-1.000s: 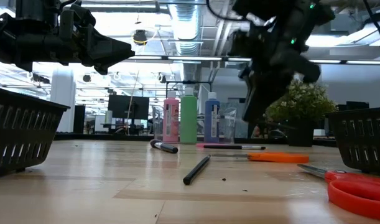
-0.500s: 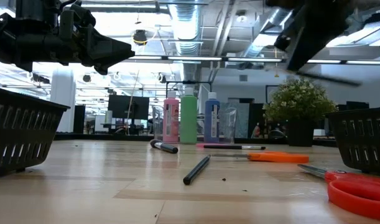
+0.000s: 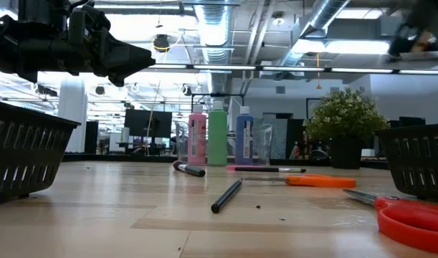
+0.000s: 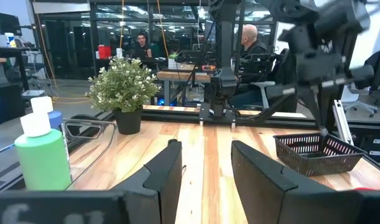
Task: Pick & Place Paint Supplies
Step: Put the black paint brush into the right black bin
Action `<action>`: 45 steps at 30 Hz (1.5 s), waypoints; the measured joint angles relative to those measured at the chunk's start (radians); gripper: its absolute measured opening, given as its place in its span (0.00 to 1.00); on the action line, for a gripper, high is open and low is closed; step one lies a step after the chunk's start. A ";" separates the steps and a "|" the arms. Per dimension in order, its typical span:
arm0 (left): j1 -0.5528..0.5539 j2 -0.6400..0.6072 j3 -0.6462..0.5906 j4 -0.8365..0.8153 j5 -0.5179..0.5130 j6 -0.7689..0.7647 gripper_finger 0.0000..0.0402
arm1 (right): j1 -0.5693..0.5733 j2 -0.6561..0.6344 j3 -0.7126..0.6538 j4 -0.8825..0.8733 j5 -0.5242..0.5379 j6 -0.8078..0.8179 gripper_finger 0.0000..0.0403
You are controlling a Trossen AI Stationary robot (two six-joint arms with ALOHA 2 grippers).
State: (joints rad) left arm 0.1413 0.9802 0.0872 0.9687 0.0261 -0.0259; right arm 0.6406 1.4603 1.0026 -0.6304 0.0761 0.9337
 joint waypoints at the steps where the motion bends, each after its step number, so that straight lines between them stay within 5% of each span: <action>1: 0.000 0.000 0.000 0.002 0.000 -0.001 0.33 | 0.008 0.009 -0.003 -0.006 -0.006 0.037 0.00; 15: 0.001 0.000 0.000 0.007 0.000 0.001 0.33 | 0.003 0.166 -0.001 0.008 -0.179 0.159 0.00; 25: 0.001 0.000 0.000 0.008 0.000 0.002 0.33 | -0.004 0.178 -0.001 0.015 -0.158 0.117 0.02; 38: 0.001 0.000 0.000 0.008 0.000 0.002 0.33 | -0.003 0.176 -0.001 -0.002 -0.129 0.111 0.38; 45: 0.001 0.000 0.000 0.008 0.000 0.002 0.33 | -0.009 0.169 0.074 -0.104 -0.040 0.037 0.45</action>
State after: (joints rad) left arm 0.1425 0.9802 0.0872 0.9768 0.0261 -0.0238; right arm 0.6316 1.6291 1.0763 -0.7348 0.0362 0.9711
